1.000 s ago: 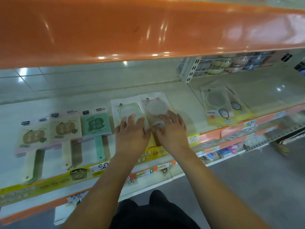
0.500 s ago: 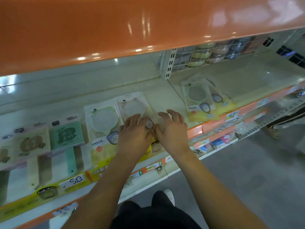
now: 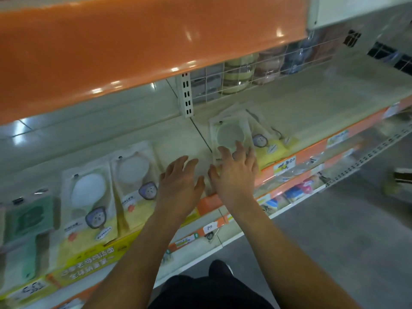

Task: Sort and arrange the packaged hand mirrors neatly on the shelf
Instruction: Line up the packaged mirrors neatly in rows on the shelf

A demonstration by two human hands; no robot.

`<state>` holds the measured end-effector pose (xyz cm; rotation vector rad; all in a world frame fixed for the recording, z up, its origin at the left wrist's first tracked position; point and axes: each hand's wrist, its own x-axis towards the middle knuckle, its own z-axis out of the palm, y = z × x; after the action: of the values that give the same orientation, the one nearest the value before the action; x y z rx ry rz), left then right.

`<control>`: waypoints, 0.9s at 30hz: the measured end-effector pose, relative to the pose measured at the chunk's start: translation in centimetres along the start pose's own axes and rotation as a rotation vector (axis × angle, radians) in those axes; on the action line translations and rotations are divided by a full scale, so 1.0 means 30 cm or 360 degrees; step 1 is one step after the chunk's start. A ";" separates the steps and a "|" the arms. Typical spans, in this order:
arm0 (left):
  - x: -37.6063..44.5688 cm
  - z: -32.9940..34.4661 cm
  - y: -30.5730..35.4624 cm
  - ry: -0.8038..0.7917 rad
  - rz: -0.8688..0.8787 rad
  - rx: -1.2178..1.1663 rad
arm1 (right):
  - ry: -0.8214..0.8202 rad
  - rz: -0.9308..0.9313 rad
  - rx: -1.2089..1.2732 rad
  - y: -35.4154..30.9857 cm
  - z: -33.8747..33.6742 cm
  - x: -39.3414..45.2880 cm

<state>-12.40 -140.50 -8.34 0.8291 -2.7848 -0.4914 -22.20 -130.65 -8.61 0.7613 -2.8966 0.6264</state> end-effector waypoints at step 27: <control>0.102 0.070 0.167 0.0020 -0.0235 -0.0009 | -0.0455 -0.0182 -0.0211 0.153 0.006 0.214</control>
<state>-17.97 -137.71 -8.18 1.0378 -2.7221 -0.5161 -30.03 -130.00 -9.30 1.0677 -3.0771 0.3334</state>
